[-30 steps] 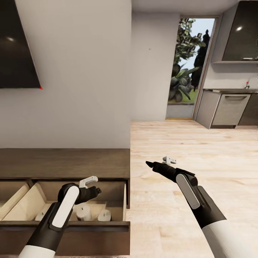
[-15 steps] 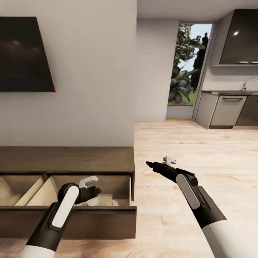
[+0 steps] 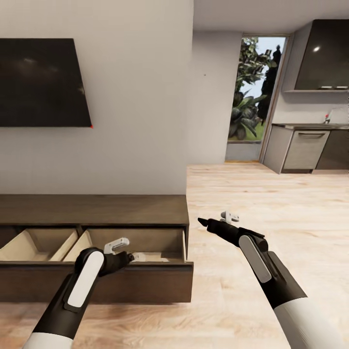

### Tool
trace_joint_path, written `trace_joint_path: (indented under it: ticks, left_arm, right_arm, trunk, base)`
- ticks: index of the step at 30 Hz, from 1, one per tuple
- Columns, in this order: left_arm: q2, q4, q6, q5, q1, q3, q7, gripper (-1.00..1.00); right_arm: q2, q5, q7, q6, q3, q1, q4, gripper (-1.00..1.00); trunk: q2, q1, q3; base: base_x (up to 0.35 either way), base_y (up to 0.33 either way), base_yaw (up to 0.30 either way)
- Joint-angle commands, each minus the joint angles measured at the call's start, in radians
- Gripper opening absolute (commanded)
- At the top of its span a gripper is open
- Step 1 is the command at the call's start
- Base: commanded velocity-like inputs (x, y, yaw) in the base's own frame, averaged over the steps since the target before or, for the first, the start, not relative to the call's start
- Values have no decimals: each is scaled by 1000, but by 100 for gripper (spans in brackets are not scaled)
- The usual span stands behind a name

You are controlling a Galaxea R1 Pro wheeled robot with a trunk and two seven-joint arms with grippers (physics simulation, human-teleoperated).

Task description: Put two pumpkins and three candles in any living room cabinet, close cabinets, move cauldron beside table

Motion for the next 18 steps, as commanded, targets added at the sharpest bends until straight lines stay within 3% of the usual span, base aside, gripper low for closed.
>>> trace_joint_path:
  ticks: [1, 6, 10, 18]
  left_arm:
    - [1, -1, 1, 10, -1, -1, 10, 100]
    - [5, -1, 1, 9, 0, 0, 10, 100]
    - [37, -1, 1, 12, 0, -1, 7, 100]
    - [55, 0, 1, 12, 0, -1, 3, 100]
  right_arm:
    - [-1, -7, -4, 3, 1, -1, -1, 100]
    - [-1, -8, -5, 3, 0, -1, -1, 100]
    - [-1, -9, -5, 4, 0, -1, -1, 100]
    - [-1, -9, -4, 4, 0, -1, -1, 100]
  trunk:
    - [-1, -1, -1]
    - [-1, -1, -1]
    - [-1, -1, -1]
    - [-1, -1, 1]
  base:
    - [-310, 161, 0]
    - [-309, 159, 0]
    - [-271, 122, -14]
    - [-275, 184, -146]
